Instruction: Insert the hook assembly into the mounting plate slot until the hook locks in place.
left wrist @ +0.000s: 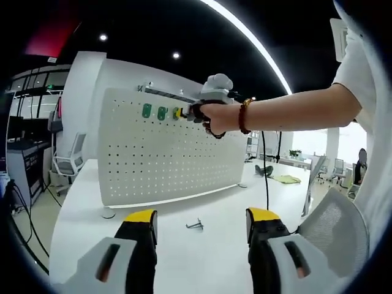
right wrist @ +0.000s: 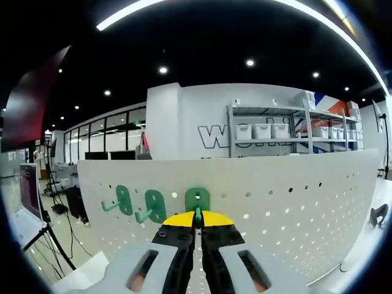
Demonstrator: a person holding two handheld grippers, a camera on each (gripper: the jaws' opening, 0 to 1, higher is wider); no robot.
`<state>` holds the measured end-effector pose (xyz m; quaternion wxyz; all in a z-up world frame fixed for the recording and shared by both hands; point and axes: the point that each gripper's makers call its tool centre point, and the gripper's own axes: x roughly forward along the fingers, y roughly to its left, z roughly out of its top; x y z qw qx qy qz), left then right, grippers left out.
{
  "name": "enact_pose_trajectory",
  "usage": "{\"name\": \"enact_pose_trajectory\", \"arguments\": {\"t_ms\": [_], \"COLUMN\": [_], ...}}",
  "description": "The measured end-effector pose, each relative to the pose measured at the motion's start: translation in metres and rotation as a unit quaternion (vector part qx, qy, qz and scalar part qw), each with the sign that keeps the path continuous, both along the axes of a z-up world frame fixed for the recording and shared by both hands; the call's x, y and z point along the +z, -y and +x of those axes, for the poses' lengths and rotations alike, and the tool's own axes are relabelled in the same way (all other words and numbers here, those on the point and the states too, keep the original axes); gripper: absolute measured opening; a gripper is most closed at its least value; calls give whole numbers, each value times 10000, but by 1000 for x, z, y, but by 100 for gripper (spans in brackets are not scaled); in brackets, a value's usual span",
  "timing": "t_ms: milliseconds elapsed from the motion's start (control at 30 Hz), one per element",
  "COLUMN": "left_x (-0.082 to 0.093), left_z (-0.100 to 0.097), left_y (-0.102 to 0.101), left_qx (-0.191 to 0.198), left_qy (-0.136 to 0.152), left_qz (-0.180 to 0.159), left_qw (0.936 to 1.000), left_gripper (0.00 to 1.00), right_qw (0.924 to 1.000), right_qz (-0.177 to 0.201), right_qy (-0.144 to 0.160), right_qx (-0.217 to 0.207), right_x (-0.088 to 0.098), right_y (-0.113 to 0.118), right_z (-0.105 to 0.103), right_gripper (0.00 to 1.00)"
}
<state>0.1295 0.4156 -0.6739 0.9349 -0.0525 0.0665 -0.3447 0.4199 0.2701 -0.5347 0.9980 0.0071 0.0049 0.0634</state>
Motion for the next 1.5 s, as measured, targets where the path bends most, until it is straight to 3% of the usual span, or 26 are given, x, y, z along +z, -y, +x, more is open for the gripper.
{"name": "enact_pose_trajectory", "arguments": {"t_ms": [67, 533, 733, 967, 1500], "left_x": [0, -2, -2, 0, 8], "left_z": [0, 0, 0, -2, -12], "left_y": [-1, 0, 3, 5, 18], "left_qx": [8, 17, -14, -14, -109], "left_qy": [5, -23, -37, -32, -15], "left_qz": [28, -10, -4, 16, 212], "left_qw": [10000, 10000, 10000, 10000, 9997], "left_gripper": [60, 60, 60, 60, 59], "right_qw": [9999, 9995, 9987, 9984, 9976], "right_qz": [112, -260, -227, -275, -223], "right_qy": [7, -110, -125, -149, -178], "right_qx": [-21, 145, 448, 475, 628], "right_x": [1, -2, -4, -4, -16], "right_y": [0, -7, -15, -13, -2], "right_z": [0, 3, 2, 0, -33], "right_gripper": [1, 5, 14, 20, 21]}}
